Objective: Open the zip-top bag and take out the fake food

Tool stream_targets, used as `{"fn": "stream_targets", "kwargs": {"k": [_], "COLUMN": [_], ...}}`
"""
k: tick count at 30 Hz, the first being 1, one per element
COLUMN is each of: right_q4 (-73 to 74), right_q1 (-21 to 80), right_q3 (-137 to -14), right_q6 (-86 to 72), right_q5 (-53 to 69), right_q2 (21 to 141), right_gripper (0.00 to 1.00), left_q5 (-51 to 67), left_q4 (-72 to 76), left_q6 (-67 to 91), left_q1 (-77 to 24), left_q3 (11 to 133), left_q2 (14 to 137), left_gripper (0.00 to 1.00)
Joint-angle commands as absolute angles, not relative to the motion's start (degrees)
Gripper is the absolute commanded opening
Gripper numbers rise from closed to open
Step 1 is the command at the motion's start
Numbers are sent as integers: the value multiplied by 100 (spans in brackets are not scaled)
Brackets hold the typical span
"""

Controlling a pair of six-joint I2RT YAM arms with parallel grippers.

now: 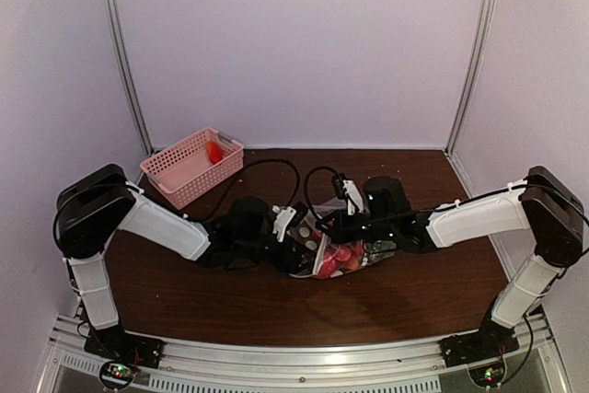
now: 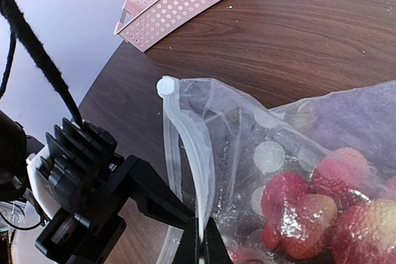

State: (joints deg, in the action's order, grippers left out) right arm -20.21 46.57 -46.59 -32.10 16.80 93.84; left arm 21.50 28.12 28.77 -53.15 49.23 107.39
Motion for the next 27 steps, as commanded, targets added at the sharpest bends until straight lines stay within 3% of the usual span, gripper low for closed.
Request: {"fn": "stream_targets", "kwargs": {"k": [1,12,27], "right_q4": [-2218,-2461,-2549], "right_q1": [4647,4649,4645], "right_q3": [-4483,-4290,-4089], "right_q6": [-3337,-3462,-3493], "right_q5": [1679,1649,1619], "right_q2": [9195,9284,9270], "right_gripper": [0,0,0], "left_q5": [2045,1917,1457], "left_q4": [3230,3439,3776], "left_q6": [2759,2505,2874], "left_q1": [-5456,-5730,-5730], "left_q3": [5153,5323,5372], "left_q2": [11034,11489,11749], "left_gripper": [68,76,56]}}
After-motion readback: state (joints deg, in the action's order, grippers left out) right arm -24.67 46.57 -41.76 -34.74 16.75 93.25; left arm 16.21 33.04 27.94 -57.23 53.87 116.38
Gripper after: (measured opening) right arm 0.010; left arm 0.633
